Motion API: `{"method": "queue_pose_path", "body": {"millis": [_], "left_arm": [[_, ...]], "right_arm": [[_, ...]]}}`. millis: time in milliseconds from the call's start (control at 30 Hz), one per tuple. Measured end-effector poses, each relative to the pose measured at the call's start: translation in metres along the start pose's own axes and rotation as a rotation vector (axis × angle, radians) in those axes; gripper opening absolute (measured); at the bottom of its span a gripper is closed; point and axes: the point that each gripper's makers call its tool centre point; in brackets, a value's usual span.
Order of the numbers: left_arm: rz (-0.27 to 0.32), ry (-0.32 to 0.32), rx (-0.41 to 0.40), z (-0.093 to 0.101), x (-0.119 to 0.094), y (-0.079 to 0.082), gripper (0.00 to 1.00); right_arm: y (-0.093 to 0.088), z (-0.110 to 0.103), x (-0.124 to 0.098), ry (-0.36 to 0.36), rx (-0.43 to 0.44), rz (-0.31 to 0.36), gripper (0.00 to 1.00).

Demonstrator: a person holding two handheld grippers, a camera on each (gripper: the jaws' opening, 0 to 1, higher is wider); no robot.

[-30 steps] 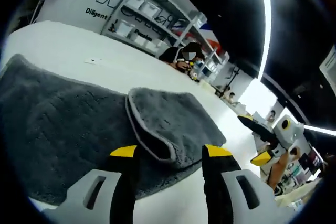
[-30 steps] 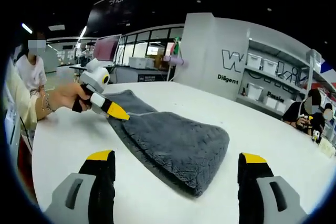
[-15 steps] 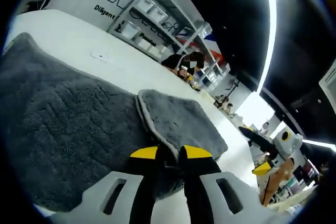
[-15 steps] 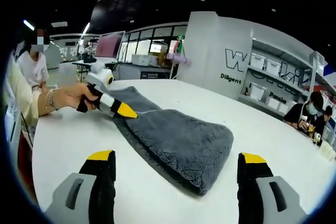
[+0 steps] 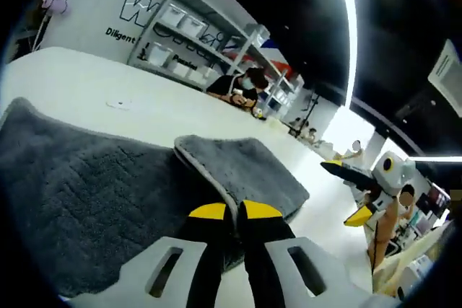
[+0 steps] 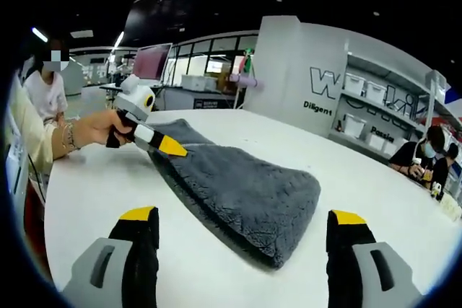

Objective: Fold the towel on the table until its edges align and the towel forms a compact rectangular stack.

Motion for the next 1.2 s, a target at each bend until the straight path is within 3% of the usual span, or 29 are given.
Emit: {"method": "queue_pose_path", "body": {"millis": [300, 533, 867, 1200], "left_arm": [[0.008, -0.011, 0.036, 0.001, -0.012, 0.011, 0.05], [0.051, -0.006, 0.051, -0.008, -0.025, 0.034, 0.05], [0.076, 0.018, 0.083, -0.027, -0.043, 0.055, 0.05], [0.080, 0.051, 0.083, -0.049, -0.057, 0.065, 0.05]], "right_arm": [[-0.005, 0.000, 0.001, 0.003, 0.009, -0.007, 0.99], [-0.007, -0.003, 0.003, 0.008, 0.014, -0.016, 0.99], [-0.010, -0.005, 0.004, 0.016, 0.016, -0.033, 0.99], [-0.013, -0.004, 0.005, 0.019, 0.022, -0.046, 0.99]]}}
Point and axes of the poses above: the point that each gripper's makers call its tool centre point, and the gripper's own axes: x roughly forward along the fingers, z roughly to its right, y roughly out of its top, and after that the axes turned 13 degrees about y, right-handed
